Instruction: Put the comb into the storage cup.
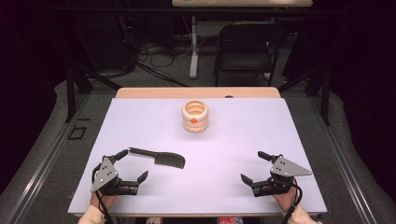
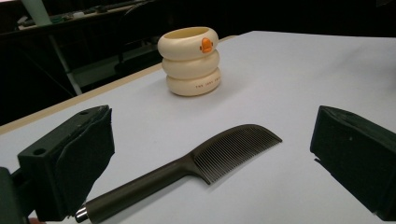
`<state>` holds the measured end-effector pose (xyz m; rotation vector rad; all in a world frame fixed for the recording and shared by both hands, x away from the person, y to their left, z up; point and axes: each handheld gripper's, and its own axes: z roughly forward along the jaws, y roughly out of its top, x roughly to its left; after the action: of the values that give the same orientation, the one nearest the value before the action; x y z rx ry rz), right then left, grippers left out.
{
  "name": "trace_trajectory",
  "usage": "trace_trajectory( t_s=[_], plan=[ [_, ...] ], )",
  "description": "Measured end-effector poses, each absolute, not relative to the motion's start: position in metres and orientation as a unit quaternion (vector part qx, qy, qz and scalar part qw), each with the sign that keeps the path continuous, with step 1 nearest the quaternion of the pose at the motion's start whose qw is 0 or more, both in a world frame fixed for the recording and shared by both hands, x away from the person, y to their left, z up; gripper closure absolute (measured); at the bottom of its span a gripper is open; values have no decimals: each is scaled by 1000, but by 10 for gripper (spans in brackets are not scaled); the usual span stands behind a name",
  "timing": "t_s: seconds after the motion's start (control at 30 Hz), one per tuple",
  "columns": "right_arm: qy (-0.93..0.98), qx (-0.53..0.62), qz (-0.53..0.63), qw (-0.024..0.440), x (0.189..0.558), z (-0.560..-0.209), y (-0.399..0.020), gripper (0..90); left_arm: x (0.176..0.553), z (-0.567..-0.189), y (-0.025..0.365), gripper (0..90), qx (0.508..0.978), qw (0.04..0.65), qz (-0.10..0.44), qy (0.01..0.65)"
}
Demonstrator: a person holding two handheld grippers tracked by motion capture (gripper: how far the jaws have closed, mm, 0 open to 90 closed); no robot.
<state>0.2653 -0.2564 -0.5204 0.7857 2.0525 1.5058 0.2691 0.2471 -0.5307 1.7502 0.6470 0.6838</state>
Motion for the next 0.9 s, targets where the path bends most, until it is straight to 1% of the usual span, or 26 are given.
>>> trace_trajectory(
  t_s=[0.47, 0.9],
  plan=[
    [749, 285, 549, 236, 265, -521, -255, 0, 276, -528, 246, 0, 738, 539, 296, 276],
    [751, 285, 547, 234, 266, -522, -255, 0, 286, -525, 246, 0, 737, 531, 297, 294]
  ],
)
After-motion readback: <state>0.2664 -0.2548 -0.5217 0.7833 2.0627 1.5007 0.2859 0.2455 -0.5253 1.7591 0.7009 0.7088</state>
